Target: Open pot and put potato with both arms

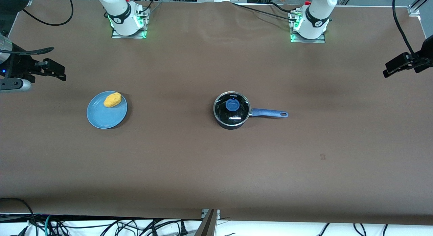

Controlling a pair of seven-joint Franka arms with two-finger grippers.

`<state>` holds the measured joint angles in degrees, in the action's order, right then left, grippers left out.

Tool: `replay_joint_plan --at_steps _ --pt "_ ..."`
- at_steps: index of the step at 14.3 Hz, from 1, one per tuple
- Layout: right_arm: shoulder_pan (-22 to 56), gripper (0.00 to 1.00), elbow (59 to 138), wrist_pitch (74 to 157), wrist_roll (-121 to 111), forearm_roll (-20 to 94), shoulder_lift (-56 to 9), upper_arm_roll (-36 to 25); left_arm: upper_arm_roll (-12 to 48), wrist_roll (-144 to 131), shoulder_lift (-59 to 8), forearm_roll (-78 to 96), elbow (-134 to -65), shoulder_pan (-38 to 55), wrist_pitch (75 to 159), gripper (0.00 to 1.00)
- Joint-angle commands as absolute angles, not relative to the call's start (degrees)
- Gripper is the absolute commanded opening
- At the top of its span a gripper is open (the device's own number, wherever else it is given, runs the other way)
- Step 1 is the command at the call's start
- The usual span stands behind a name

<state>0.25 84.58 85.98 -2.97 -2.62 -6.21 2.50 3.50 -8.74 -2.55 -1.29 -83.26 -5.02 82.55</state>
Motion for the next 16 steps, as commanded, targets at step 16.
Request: replay_joint_plan --at_steps 16 --pt "-0.09 1.00 84.20 86.04 -3.87 -2.11 -6.06 2.46 2.73 -7.47 -2.29 1.84 -83.50 -5.54 82.53 1.00"
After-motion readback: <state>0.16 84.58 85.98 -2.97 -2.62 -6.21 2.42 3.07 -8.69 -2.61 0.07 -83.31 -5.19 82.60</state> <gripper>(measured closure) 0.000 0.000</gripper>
